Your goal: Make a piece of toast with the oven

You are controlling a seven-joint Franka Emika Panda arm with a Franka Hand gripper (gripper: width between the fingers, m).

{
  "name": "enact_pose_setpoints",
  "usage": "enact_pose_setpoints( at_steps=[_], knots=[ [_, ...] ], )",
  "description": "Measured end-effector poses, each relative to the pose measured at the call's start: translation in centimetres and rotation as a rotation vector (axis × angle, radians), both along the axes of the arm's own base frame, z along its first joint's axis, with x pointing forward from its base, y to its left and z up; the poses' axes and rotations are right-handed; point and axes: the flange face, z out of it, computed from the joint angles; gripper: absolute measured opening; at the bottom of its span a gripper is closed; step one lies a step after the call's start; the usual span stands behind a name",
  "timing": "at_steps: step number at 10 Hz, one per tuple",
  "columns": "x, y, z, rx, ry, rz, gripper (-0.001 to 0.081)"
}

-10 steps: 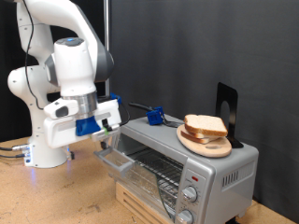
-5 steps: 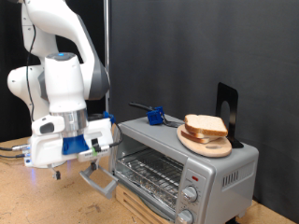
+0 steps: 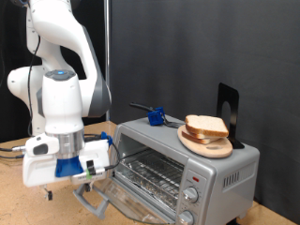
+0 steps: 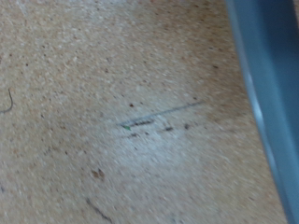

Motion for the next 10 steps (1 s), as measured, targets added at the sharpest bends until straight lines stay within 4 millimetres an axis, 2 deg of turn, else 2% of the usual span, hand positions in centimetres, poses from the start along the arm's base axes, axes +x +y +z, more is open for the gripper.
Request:
enact_pose_setpoints(
  at_steps=[5, 8, 10],
  knots=[
    [-0.1, -1.2, -5.0, -0.024, 0.022, -0.057, 0.0808],
    [1.1, 1.1, -7.1, -0.01, 0.013, -0.046, 0.0808],
    [0.6, 1.9, -7.7, 0.005, 0.031, 0.039, 0.0808]
  ],
)
